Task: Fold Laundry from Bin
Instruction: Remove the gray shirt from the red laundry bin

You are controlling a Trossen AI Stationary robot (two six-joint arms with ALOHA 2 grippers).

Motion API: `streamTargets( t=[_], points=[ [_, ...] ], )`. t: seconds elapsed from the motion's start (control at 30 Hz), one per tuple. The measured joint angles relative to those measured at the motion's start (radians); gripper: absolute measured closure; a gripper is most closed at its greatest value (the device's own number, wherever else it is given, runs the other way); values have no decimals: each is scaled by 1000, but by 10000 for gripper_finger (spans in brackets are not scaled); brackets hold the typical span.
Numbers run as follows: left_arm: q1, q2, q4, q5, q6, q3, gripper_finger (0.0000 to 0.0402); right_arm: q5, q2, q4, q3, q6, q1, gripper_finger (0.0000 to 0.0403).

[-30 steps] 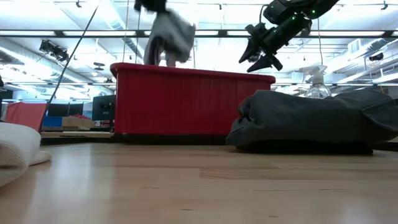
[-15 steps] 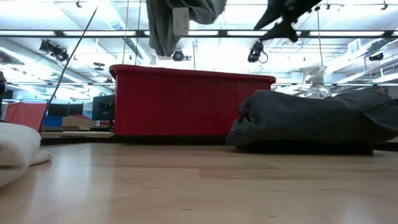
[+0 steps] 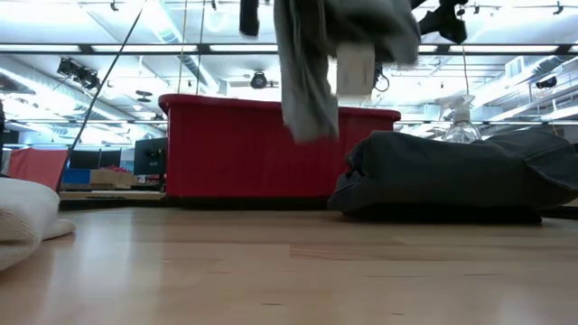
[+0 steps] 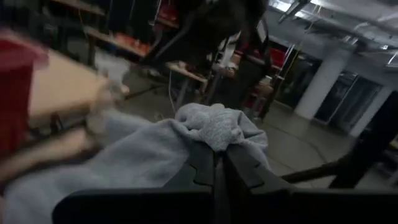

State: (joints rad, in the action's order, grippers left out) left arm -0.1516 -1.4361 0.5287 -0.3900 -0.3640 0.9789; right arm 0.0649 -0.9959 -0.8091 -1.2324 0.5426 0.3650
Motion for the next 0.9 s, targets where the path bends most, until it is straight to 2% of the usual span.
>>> streamTargets(
  t=[0.17,0.27,0.4,0.47,0.57,0.63,0.8,0.9],
  points=[
    [-59,-71,198,-4,-209,-230,392,-91,1,-40,0,194,-151,195],
    [-123,-101,325,-91,-308,-384,392,-157,-11,-40,0,263,-258,195],
    [-160,-134,353,-130,-477,-547,391,-250,-44,-37,0,354,-390,195],
    [-162,-133,427,-137,-540,-589,387,-300,-71,-37,0,398,-460,195],
    [-171,-124,586,-137,-501,-587,390,-379,-116,-37,0,466,-568,195],
    [-174,-123,626,-132,-445,-537,393,-428,-142,-37,0,514,-628,195],
    [-173,-123,487,-41,-367,-348,392,-477,-182,-39,0,584,-720,195],
    [-186,-123,405,-33,-305,-220,389,-483,-179,-39,0,579,-740,195]
  ],
)
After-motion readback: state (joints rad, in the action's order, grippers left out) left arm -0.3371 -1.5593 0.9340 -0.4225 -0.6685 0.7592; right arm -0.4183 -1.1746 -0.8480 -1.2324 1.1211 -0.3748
